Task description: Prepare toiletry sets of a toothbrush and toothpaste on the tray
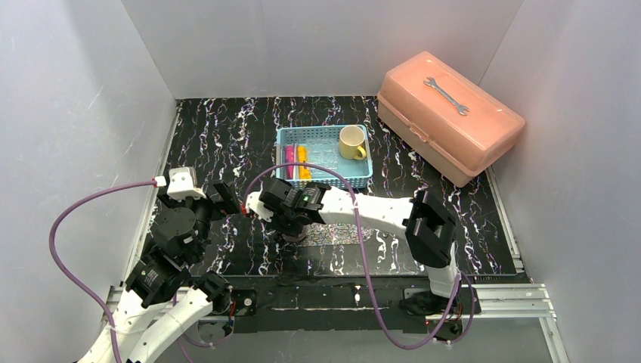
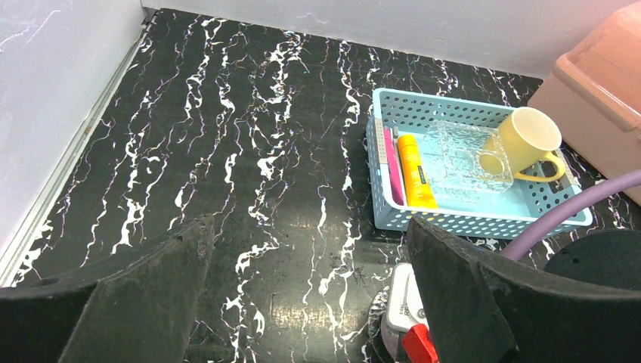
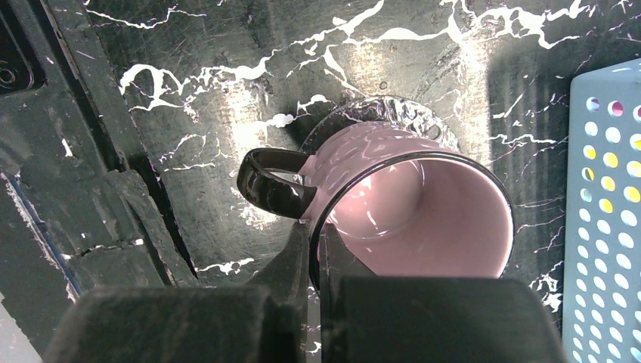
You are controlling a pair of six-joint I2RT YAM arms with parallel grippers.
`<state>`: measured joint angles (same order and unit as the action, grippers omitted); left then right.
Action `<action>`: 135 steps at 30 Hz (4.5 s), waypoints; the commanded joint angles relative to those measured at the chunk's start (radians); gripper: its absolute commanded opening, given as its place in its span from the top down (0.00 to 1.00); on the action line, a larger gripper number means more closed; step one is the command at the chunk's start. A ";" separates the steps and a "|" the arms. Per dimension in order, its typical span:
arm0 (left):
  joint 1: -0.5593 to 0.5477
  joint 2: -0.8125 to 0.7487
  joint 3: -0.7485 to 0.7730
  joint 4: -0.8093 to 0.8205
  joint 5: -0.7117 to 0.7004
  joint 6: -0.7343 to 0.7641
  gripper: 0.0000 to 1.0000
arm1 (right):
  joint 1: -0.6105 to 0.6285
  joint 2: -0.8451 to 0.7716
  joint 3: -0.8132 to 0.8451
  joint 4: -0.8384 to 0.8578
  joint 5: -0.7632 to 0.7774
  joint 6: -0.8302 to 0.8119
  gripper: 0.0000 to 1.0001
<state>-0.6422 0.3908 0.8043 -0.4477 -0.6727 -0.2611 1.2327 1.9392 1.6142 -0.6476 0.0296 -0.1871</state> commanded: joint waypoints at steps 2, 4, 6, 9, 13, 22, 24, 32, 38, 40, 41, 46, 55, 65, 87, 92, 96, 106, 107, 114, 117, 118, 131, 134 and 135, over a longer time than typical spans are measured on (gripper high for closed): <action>0.006 -0.001 -0.002 0.023 -0.027 0.006 0.00 | 0.006 0.013 0.053 0.063 -0.002 -0.010 0.99; 0.006 -0.001 -0.002 0.022 -0.026 0.006 0.01 | 0.007 0.019 0.053 0.063 -0.010 -0.009 0.99; 0.006 0.000 -0.002 0.022 -0.027 0.006 0.01 | 0.007 0.021 0.052 0.061 -0.014 -0.006 0.99; 0.006 0.003 -0.002 0.023 -0.024 0.006 0.01 | 0.008 0.023 0.044 0.071 -0.013 -0.002 0.99; 0.006 0.010 -0.001 0.024 -0.024 0.006 0.01 | 0.011 0.027 0.042 0.070 -0.011 -0.001 0.99; 0.006 0.016 -0.001 0.024 -0.017 0.007 0.01 | 0.014 0.036 0.042 0.075 -0.009 0.001 0.97; 0.007 0.017 -0.001 0.025 -0.018 0.008 0.01 | 0.014 0.035 0.042 0.074 -0.004 0.000 0.96; 0.007 0.016 -0.001 0.024 -0.015 0.010 0.01 | 0.014 0.023 0.025 0.067 0.009 0.007 0.86; 0.007 0.013 -0.002 0.024 -0.015 0.010 0.01 | 0.014 -0.008 0.005 0.081 0.024 0.018 0.74; 0.008 0.012 -0.002 0.024 -0.015 0.010 0.01 | 0.014 -0.021 0.001 0.085 0.032 0.020 0.70; 0.007 0.011 -0.002 0.024 -0.016 0.010 0.01 | 0.014 -0.027 -0.001 0.089 0.036 0.022 0.69; 0.008 0.010 -0.002 0.025 -0.017 0.010 0.01 | 0.014 -0.085 -0.027 0.123 0.083 0.038 0.59; 0.006 0.015 -0.004 0.024 -0.004 0.008 0.01 | 0.014 -0.212 -0.099 0.165 0.216 0.054 0.49; 0.008 0.127 0.021 0.015 0.113 0.015 0.01 | -0.031 -0.386 -0.207 0.146 0.405 0.136 0.50; 0.007 0.791 0.455 -0.045 0.605 0.031 0.01 | -0.353 -0.752 -0.508 0.094 0.521 0.404 0.51; 0.006 0.963 0.572 -0.037 0.737 0.073 0.01 | -0.388 -0.805 -0.527 0.064 0.559 0.455 0.52; 0.004 1.104 0.665 -0.032 0.814 0.105 0.01 | -0.413 -0.847 -0.553 0.042 0.600 0.503 0.52; -0.008 1.406 0.940 -0.043 0.966 0.163 0.01 | -0.461 -0.926 -0.607 -0.015 0.634 0.606 0.50; -0.008 1.434 0.976 -0.042 0.982 0.167 0.01 | -0.464 -0.937 -0.612 -0.025 0.633 0.621 0.50; -0.017 1.622 1.155 -0.052 1.030 0.221 0.01 | -0.469 -1.017 -0.641 -0.063 0.576 0.673 0.50; -0.017 1.690 1.212 -0.055 1.035 0.248 0.01 | -0.469 -1.038 -0.651 -0.071 0.554 0.687 0.50; -0.017 1.708 1.229 -0.057 1.040 0.255 0.01 | -0.470 -1.043 -0.651 -0.075 0.550 0.689 0.50; -0.017 1.899 1.445 -0.113 1.040 0.406 0.13 | -0.470 -1.106 -0.681 -0.049 0.485 0.718 0.50; -0.017 1.918 1.457 -0.127 1.023 0.439 0.16 | -0.469 -1.111 -0.680 -0.049 0.487 0.717 0.50; -0.017 1.925 1.461 -0.133 1.013 0.449 0.16 | -0.470 -1.111 -0.680 -0.049 0.486 0.718 0.50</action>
<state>-0.6567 2.3051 2.2238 -0.5365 0.3546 0.1188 0.7658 0.8459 0.9329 -0.7238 0.5159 0.5190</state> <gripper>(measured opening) 0.848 0.503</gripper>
